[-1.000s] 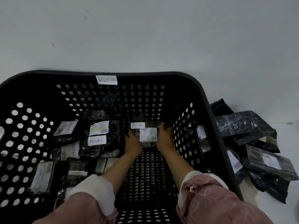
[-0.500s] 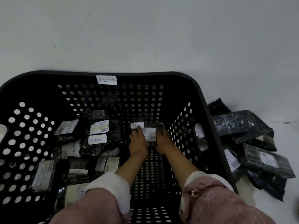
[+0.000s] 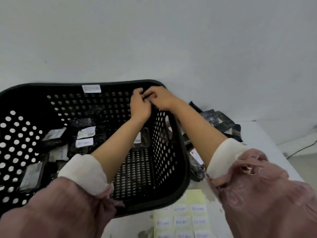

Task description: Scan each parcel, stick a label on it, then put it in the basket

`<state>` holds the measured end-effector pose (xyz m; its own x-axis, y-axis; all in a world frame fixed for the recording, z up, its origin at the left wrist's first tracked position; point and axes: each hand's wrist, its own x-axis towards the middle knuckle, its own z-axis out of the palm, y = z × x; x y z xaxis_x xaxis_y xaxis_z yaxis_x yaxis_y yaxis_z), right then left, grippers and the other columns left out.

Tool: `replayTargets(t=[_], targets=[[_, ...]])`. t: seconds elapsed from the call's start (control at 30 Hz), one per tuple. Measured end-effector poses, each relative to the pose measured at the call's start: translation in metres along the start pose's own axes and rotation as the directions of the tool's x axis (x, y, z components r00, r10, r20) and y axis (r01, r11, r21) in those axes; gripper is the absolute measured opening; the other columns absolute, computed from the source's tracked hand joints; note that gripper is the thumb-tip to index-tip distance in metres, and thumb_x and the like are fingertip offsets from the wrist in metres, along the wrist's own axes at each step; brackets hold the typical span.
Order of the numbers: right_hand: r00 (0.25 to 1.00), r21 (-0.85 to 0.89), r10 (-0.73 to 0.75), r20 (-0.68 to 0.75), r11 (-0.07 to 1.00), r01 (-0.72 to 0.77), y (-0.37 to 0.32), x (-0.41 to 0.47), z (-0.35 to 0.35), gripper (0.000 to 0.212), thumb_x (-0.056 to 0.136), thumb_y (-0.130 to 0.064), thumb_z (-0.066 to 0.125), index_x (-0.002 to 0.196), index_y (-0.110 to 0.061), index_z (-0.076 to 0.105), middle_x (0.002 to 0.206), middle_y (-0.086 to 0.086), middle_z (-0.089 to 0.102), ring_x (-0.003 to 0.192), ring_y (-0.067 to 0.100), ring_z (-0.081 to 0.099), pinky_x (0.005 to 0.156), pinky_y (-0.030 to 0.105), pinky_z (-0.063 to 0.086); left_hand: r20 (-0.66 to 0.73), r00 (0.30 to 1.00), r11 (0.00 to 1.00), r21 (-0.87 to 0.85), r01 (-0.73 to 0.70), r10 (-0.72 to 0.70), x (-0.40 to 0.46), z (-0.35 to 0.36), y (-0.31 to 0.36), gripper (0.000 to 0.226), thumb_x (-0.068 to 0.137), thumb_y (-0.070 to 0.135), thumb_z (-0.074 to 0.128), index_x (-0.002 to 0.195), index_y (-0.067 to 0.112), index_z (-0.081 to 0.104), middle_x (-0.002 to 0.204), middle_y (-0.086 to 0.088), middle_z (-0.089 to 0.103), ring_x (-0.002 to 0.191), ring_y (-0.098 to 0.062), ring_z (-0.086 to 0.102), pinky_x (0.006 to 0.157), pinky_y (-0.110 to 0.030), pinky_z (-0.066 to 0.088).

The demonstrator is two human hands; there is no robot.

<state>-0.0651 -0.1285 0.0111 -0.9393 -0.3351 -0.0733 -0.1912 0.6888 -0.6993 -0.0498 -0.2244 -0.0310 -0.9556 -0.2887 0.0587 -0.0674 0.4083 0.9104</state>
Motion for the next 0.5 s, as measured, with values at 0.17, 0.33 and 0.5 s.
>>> replayTargets(t=[0.17, 0.33, 0.5], targets=[[0.994, 0.17, 0.071, -0.081, 0.984, -0.057, 0.032, -0.053, -0.073, 0.029, 0.094, -0.004, 0.05, 0.122, -0.007, 0.057, 0.116, 0.017, 0.065, 0.106, 0.025, 0.064, 0.092, 0.039, 0.051, 0.066, 0.993, 0.989, -0.112, -0.092, 0.099, -0.034, 0.043, 0.063, 0.047, 0.093, 0.007, 0.048, 0.138, 0.012, 0.035, 0.128, -0.011, 0.051, 0.114, -0.022, 0.053, 0.095, -0.029, 0.045], [0.983, 0.169, 0.146, -0.112, 0.978, -0.126, 0.087, -0.106, -0.118, 0.028, 0.096, -0.006, 0.048, 0.123, -0.009, 0.056, 0.115, 0.015, 0.065, 0.105, 0.023, 0.065, 0.094, 0.041, 0.053, 0.108, 0.981, 0.984, -0.098, -0.152, 0.163, -0.081, 0.099, 0.095, 0.047, 0.094, 0.007, 0.045, 0.139, 0.014, 0.034, 0.133, -0.01, 0.045, 0.113, -0.022, 0.053, 0.095, -0.029, 0.043], [0.965, 0.169, 0.242, -0.101, 0.96, -0.223, 0.156, -0.15, -0.145, 0.028, 0.096, -0.005, 0.048, 0.123, -0.007, 0.056, 0.113, 0.017, 0.066, 0.105, 0.029, 0.065, 0.094, 0.044, 0.053, 0.18, 0.971, 0.987, -0.036, -0.157, 0.161, -0.122, 0.158, 0.091, 0.043, 0.094, 0.008, 0.048, 0.136, 0.014, 0.038, 0.131, -0.009, 0.046, 0.109, -0.021, 0.054, 0.088, -0.027, 0.044]])
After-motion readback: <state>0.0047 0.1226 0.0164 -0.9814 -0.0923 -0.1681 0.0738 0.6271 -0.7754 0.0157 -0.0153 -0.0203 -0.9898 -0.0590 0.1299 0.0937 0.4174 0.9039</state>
